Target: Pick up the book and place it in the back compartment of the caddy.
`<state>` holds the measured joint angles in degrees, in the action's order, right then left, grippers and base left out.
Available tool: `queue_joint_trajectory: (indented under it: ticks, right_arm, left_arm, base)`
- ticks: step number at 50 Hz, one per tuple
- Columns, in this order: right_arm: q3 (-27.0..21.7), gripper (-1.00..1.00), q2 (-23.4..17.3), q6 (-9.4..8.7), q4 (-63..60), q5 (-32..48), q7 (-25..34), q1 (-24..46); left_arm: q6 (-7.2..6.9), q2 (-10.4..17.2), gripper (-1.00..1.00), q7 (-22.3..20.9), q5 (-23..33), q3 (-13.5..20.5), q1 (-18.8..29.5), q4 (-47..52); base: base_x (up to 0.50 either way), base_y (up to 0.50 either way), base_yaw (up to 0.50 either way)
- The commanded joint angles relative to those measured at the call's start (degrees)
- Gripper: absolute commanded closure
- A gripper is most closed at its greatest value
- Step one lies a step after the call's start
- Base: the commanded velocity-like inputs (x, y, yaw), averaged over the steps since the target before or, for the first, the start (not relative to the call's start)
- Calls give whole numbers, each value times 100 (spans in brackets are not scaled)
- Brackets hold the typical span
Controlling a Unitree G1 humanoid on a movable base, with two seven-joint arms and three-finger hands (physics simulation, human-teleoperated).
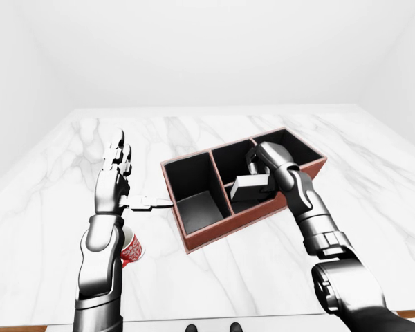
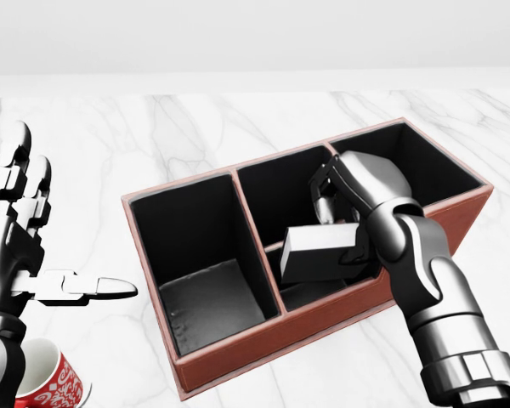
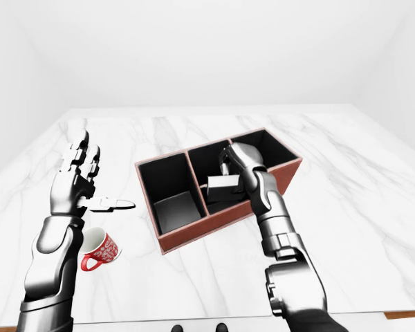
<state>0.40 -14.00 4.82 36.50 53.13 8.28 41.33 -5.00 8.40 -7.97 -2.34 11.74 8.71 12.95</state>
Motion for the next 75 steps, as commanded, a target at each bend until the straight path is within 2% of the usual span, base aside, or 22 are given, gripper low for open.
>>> queue_joint_trajectory:
  ticks: [1, 43, 44, 45, 60, 64, 68, 72, 73, 75]
  right_arm:
    - [-62, 100, 1, 18, 280, 66, -289, 149]
    - [96, 100, -14, 18, 1734, 163, -1085, 562]
    - [106, -29, -23, 18, 1756, 194, -1213, 576]
    - [95, -100, -13, 18, 1812, 183, -1186, 606]
    - [120, -100, -32, 18, 1738, 315, -1216, 556]
    - [68, -100, -27, 18, 1212, 290, -997, 346]
    - [-79, -100, 10, 18, 52, 129, -502, -21]
    - [-181, -100, 74, -252, -983, -40, -34, -363]
    - [-235, -100, 117, -399, -1474, -136, 198, -520]
    - [-247, -100, 135, -506, -1888, -181, 372, -664]
  left_arm:
    - [0, 0, -99, -1, 6, -2, 0, 1]
    - [0, -1, -99, 4, 16, -6, 6, -35]
    - [0, -2, -99, 5, 17, -8, 5, -36]
    - [0, -3, -100, 5, 18, -9, 3, -42]
    - [0, 3, -99, 8, 24, -6, 12, -58]
    - [0, 6, -99, 8, 18, 2, 10, -34]
    - [0, -2, -99, 10, 30, -10, -1, -24]
    - [0, 5, -99, 7, 23, 2, 9, -21]
    - [0, 3, -99, 8, 24, 1, 5, -21]
    - [0, 0, -99, 9, 28, -5, 2, -18]
  base:
    - [0, 0, 0]
    - [0, 0, 0]
    - [1, 0, 0]
    - [1, 0, 1]
    - [0, 0, 0]
    - [0, 0, 0]
    - [0, 0, 0]
    - [0, 0, 0]
    - [0, 0, 0]
    - [0, 0, 0]
